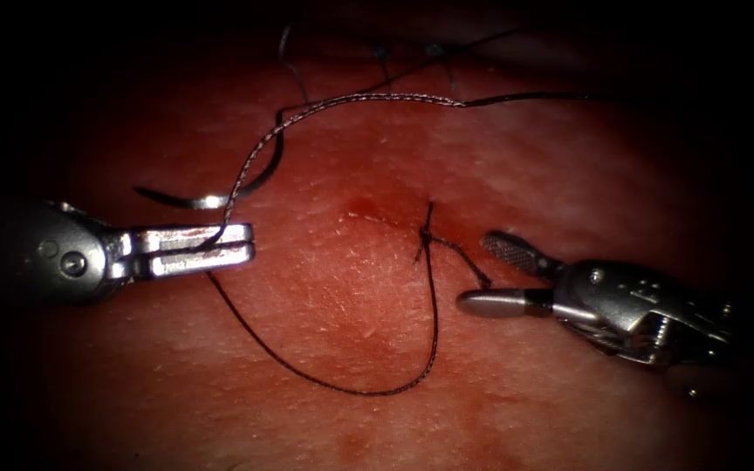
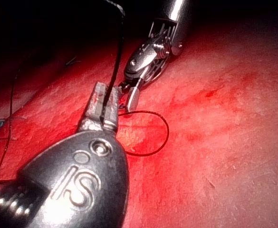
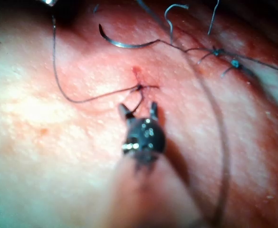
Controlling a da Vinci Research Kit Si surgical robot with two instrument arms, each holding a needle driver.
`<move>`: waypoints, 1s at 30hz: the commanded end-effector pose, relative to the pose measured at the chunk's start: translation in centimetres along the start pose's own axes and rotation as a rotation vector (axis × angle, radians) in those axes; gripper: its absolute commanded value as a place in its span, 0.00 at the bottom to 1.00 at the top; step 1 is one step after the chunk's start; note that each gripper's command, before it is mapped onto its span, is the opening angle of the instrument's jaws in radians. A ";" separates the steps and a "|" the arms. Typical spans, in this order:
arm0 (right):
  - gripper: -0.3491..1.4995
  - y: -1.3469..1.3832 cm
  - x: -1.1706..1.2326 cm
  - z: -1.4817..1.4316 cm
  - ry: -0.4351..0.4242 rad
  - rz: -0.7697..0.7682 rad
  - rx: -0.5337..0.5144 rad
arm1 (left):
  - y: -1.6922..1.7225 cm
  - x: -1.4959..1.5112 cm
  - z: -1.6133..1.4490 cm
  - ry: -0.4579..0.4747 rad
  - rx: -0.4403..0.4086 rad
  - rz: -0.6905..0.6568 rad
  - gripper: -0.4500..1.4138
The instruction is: Wound Closure
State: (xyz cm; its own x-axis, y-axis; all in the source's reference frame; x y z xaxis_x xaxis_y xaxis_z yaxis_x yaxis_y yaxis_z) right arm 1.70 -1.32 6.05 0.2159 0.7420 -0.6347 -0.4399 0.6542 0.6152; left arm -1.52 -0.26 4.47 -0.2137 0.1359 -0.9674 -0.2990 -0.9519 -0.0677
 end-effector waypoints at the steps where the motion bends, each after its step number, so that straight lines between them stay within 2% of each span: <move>1: 0.13 0.03 -0.05 0.06 -0.022 -0.035 -0.024 | 0.02 -0.02 0.07 0.000 0.000 0.002 0.00; 2: 0.00 0.03 -0.04 0.05 -0.022 -0.039 -0.034 | 0.02 -0.02 0.07 0.000 0.001 0.002 0.00; 5: 0.00 0.04 0.10 -0.04 -0.010 -0.011 -0.089 | 0.03 -0.02 0.07 0.000 0.001 0.002 0.00; 12: 0.00 0.11 0.38 -0.06 0.019 -0.071 -0.097 | 0.08 -0.05 0.12 -0.006 0.009 0.007 0.00; 15: 0.00 0.20 0.43 0.03 0.022 -0.083 -0.106 | 0.14 -0.06 0.14 -0.001 0.007 0.011 0.00; 18: 0.00 0.33 0.53 0.27 0.018 -0.084 -0.106 | 0.21 -0.07 0.16 0.001 0.007 0.017 0.00; 23: 0.00 0.35 0.60 0.54 -0.005 -0.108 -0.103 | 0.27 -0.03 0.10 0.005 0.002 0.018 0.00; 30: 0.00 0.46 0.60 0.61 -0.013 -0.121 -0.112 | 0.44 0.15 0.00 0.025 -0.018 0.026 0.00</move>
State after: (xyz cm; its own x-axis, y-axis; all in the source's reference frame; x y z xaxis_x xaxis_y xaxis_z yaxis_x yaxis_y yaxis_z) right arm 2.11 -0.50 6.19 0.2853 0.6623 -0.6928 -0.5047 0.7183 0.4788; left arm -1.63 -0.67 4.23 -0.1979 0.1058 -0.9745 -0.2766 -0.9598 -0.0480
